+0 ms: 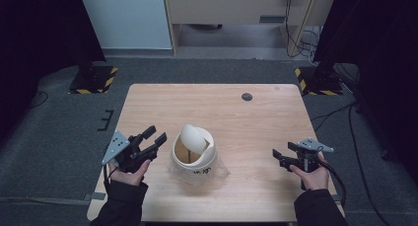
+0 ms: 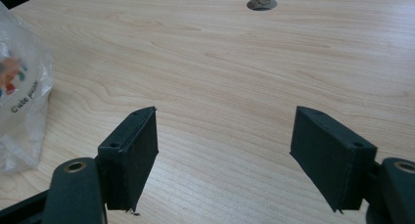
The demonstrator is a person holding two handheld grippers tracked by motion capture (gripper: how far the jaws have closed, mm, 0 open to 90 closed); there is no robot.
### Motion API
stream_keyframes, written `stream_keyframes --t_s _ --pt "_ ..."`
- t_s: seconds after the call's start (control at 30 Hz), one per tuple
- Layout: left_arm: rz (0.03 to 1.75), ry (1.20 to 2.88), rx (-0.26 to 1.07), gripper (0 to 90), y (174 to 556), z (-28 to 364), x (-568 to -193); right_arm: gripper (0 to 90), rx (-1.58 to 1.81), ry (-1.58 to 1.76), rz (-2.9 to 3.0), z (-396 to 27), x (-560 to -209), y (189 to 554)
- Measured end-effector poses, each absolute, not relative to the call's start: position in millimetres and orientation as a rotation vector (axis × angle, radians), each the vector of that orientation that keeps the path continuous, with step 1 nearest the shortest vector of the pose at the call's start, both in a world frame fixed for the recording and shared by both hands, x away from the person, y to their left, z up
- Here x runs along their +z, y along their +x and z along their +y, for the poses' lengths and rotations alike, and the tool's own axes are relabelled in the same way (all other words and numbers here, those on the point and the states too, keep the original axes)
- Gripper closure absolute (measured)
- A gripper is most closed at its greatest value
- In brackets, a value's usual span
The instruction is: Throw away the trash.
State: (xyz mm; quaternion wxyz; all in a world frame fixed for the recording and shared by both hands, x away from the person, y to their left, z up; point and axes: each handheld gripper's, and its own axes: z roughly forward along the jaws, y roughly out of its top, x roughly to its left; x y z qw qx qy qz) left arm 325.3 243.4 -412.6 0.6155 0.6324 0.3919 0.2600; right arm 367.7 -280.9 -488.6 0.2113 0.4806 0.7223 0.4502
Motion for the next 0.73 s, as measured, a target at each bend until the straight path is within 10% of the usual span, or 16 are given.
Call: stream_keyframes --t_s 0.3,0.73 --pt "1.127 1.706 0.597 20.9 355.1 275.1 -465.8 20.8 1.203 1.347 2.011 -281.9 -492.6 369.5" --pt "1.299 1.983 0.517 16.4 372.1 290.6 -510.8 16.1 1.009 1.440 2.068 -297.2 -511.6 376.7"
